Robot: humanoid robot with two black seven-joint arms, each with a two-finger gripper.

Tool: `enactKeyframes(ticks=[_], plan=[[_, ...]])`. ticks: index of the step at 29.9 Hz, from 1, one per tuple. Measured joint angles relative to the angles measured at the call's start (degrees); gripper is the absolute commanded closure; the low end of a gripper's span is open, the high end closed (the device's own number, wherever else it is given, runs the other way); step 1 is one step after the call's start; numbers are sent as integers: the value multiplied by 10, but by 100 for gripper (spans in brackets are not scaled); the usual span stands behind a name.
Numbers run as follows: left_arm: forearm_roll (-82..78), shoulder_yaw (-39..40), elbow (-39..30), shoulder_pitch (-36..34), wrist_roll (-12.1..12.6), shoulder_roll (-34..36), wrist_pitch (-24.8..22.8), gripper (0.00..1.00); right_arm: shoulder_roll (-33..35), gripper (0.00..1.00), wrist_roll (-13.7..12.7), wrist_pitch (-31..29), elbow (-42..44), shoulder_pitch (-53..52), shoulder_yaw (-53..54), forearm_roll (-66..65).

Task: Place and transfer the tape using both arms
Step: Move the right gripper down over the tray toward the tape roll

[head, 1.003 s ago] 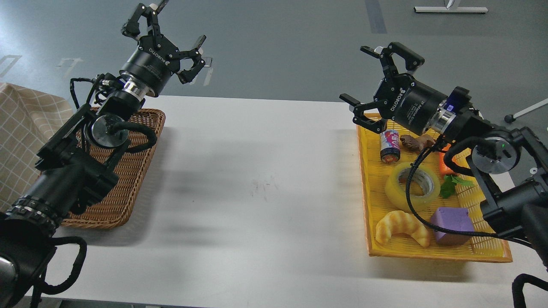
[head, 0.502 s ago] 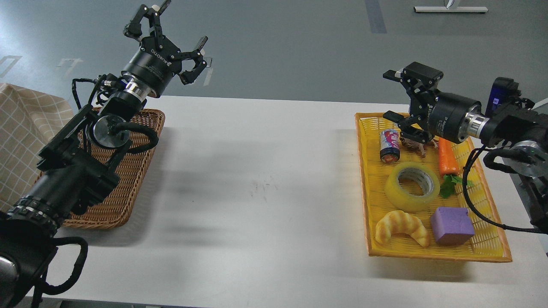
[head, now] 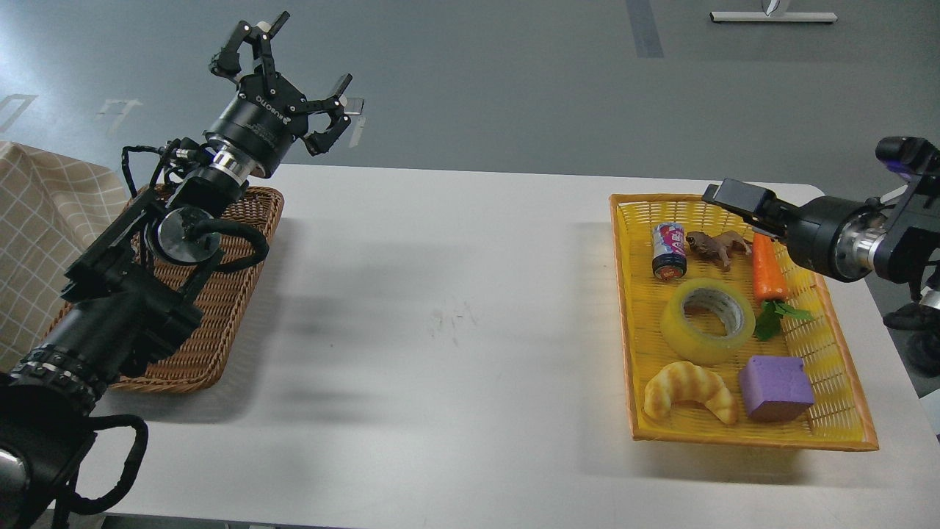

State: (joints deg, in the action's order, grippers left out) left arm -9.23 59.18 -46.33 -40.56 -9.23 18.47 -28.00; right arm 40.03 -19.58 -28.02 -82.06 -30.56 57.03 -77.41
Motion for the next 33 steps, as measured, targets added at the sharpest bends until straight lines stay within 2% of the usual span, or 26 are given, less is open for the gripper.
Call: enactKeyframes(ticks=[9, 33], plan=[[0, 2, 0, -2, 2, -3, 0, 2, 74, 0, 0, 0, -8, -10, -58, -6], [1, 4, 0, -15, 0, -1, 0, 2, 102, 0, -5, 0, -27, -11, -28, 2]])
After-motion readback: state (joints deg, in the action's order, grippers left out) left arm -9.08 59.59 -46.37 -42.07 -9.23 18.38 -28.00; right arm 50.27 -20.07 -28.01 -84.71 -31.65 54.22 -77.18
